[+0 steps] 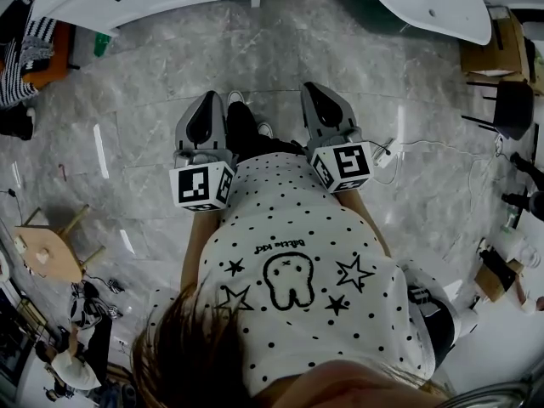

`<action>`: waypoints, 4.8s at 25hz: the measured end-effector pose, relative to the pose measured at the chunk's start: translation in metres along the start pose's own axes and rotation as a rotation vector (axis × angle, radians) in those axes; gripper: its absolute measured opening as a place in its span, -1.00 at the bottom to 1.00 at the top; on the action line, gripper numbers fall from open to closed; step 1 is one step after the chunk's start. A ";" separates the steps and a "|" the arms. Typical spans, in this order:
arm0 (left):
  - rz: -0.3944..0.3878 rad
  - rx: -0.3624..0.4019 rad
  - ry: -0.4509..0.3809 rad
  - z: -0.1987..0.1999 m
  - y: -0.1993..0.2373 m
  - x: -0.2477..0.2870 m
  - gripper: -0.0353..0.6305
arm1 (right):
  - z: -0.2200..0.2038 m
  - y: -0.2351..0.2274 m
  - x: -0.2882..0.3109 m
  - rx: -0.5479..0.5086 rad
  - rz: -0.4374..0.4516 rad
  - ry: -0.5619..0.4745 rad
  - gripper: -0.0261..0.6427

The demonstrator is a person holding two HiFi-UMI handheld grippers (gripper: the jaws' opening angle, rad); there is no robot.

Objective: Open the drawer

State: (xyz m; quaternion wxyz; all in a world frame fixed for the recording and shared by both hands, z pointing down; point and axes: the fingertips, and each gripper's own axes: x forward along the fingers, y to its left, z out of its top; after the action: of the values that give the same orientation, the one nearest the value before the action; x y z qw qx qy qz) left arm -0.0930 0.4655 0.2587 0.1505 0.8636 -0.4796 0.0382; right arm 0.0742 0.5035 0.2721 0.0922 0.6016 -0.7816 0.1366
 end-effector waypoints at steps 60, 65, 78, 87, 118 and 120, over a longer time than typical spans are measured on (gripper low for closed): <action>0.028 -0.027 -0.016 0.054 0.085 0.200 -0.88 | 0.065 -0.089 0.207 -0.010 0.027 0.017 -0.88; 0.036 -0.021 -0.025 0.059 0.083 0.212 -0.88 | 0.063 -0.099 0.208 -0.011 0.034 0.033 -0.88; 0.035 -0.013 -0.001 0.064 0.102 0.247 -0.88 | 0.066 -0.114 0.239 0.009 0.015 0.043 -0.88; 0.008 -0.017 0.020 0.085 0.140 0.285 -0.88 | 0.091 -0.114 0.288 0.025 -0.020 0.050 -0.88; -0.044 -0.028 0.029 0.114 0.239 0.359 -0.88 | 0.119 -0.100 0.403 0.017 -0.106 0.055 -0.88; -0.041 -0.030 0.033 0.112 0.240 0.360 -0.88 | 0.119 -0.100 0.406 0.016 -0.103 0.055 -0.88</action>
State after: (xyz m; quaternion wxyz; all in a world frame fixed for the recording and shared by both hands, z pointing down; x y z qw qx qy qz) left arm -0.1098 0.0195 0.2811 0.1719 0.8701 -0.4600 0.0421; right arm 0.0684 0.0694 0.2948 0.1157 0.6376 -0.7458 0.1542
